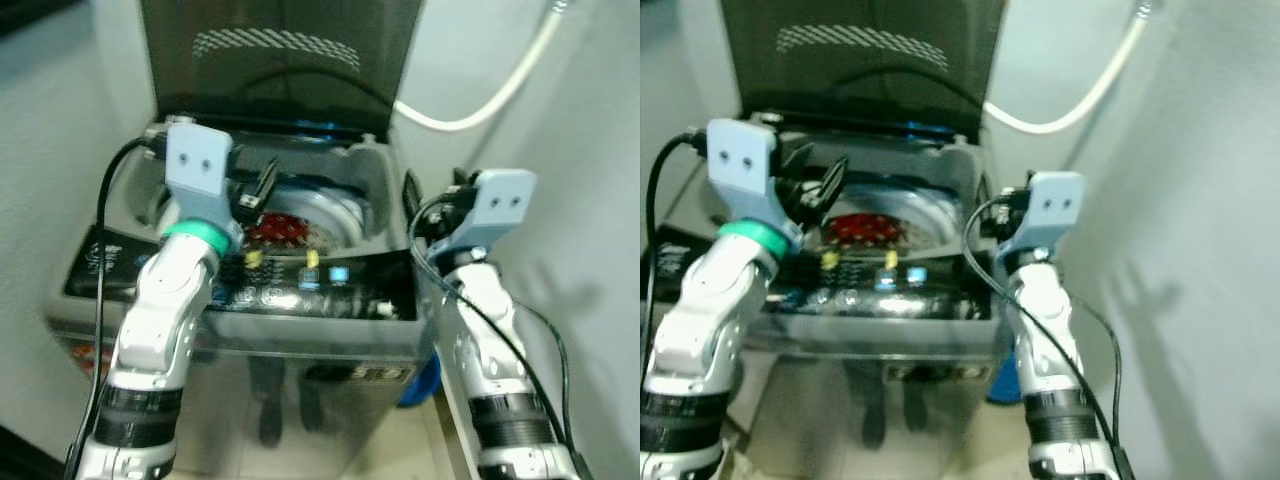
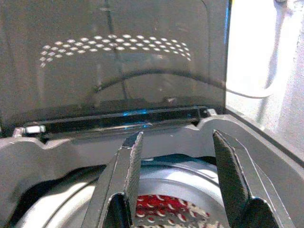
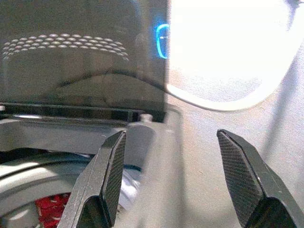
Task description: Clothes washing
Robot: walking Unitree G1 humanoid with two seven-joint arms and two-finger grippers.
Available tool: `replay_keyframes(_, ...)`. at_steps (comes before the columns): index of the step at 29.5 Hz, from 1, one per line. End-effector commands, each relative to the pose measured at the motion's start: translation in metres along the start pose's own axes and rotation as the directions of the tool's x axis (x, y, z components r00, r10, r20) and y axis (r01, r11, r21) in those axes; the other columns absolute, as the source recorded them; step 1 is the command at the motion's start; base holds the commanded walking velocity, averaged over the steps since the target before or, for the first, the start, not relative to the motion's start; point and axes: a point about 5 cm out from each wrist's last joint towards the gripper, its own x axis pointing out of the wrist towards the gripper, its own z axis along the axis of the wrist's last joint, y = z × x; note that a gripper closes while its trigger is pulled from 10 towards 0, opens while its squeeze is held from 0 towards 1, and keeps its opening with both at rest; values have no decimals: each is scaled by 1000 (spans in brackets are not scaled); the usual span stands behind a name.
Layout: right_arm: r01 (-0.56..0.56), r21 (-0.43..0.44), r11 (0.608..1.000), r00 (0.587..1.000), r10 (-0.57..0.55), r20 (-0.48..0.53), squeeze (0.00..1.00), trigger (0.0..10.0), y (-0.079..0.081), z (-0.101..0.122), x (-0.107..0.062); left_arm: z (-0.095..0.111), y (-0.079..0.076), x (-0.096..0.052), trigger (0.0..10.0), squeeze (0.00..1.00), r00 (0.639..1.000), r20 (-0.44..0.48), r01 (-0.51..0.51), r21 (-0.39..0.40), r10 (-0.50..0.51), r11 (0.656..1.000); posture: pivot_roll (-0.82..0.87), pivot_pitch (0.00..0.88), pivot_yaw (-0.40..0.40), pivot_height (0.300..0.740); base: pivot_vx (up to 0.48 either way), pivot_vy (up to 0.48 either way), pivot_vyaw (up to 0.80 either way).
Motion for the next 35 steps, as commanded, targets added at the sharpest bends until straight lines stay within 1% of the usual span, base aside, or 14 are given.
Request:
replay_keyframes(1, 14, -4, 1000, 1000, -14, -14, 0, 10000, -4, -3, -3, -2, -1, 0, 10000, 0, 1000, -11, -1, -34, 1, 999, 94, 22, 6, 740, 0, 0, 0)
replay_keyframes(5, -2, 2, 1000, 1000, 2, -11, 0, 10000, -3, -3, -3, -2, 0, 0, 10000, 0, 1000, -8, -4, -39, 3, 999, 93, 23, 6, 740, 0, 245, 0)
replay_keyframes(6, -13, -21, 1000, 1000, 13, -13, 0, 10000, -3, -3, -4, -1, 0, 0, 10000, 0, 1000, -1, -6, -45, 6, 999, 93, 23, 6, 740, 0, 0, 800)
replay_keyframes(11, -21, -35, 999, 1000, 21, -17, 0, 10000, -2, -3, -4, 1, 0, -1, 10000, 0, 1000, 9, -5, -36, 5, 999, 92, 24, 4, 740, 0, 0, 800)
replay_keyframes(30, -33, -29, 999, 999, 32, -22, 0, 10000, -2, -3, -4, -1, -1, 0, 10000, 0, 1000, 1, -2, -32, 2, 999, 88, 27, 3, 740, 0, 0, 800)
replay_keyframes(35, -61, -20, 998, 998, 61, -33, 0, 10000, 1, -6, -6, -2, -1, 0, 10000, 0, 1000, -3, 0, -31, 0, 1000, 87, 27, 4, 740, 0, 0, 800)
